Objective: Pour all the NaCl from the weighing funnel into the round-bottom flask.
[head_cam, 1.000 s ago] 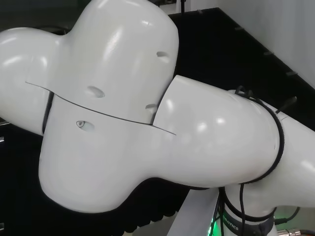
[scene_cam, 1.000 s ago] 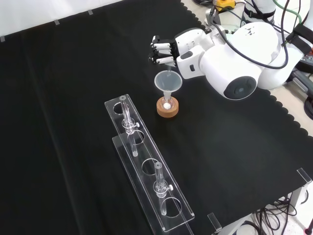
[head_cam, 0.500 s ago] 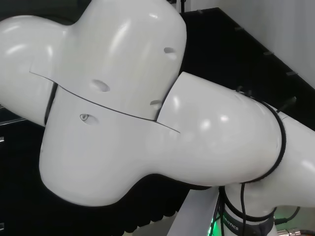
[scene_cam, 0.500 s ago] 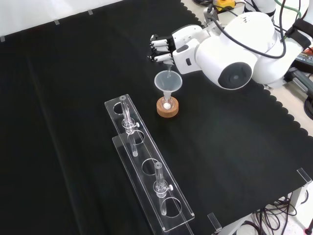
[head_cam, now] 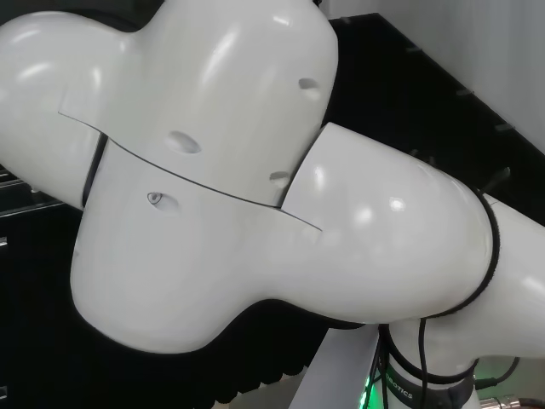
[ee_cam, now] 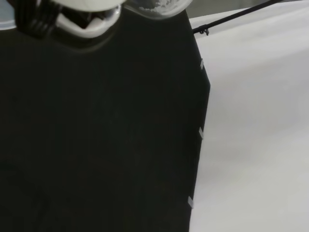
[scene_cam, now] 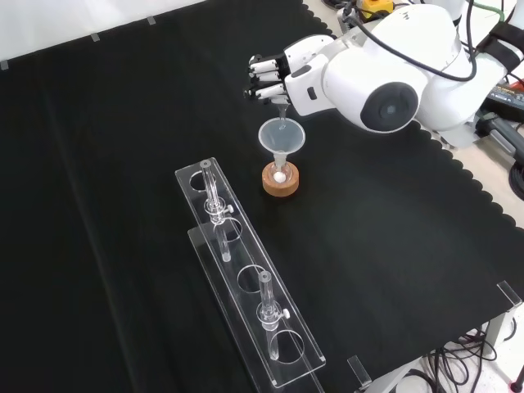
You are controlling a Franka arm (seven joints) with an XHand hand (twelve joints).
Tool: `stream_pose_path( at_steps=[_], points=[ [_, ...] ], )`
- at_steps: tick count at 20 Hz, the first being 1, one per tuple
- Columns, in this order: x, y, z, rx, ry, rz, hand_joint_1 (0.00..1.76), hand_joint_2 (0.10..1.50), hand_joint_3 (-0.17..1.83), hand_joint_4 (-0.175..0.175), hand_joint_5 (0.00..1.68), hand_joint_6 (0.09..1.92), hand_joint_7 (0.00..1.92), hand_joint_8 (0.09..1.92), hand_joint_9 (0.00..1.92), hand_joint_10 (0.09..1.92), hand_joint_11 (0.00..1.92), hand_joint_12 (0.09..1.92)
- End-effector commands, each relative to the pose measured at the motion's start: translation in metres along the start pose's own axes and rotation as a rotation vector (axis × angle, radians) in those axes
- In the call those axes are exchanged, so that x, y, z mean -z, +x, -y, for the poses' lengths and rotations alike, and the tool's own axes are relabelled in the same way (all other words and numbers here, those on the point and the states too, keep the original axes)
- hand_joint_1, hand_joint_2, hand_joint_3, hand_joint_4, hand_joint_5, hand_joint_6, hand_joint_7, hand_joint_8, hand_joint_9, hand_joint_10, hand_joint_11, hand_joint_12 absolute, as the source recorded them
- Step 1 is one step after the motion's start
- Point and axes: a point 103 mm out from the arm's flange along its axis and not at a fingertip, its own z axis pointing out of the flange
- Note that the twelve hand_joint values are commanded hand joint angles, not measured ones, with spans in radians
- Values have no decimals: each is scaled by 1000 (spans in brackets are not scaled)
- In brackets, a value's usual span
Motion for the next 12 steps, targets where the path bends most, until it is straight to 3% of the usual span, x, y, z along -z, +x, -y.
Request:
stream_pose_path(
  at_steps=[1, 7, 12],
  points=[
    [-9, -5, -2, 7, -1, -130, 1128, 663, 617, 175, 1303, 602, 491, 660, 890, 348, 720, 1103],
    [-20, -16, -6, 23, 27, -371, 1128, 663, 617, 175, 1303, 602, 491, 659, 895, 351, 728, 1107],
    [-31, -27, -9, 29, 36, -526, 1128, 663, 618, 175, 1302, 603, 492, 659, 899, 353, 742, 1108]
  ],
)
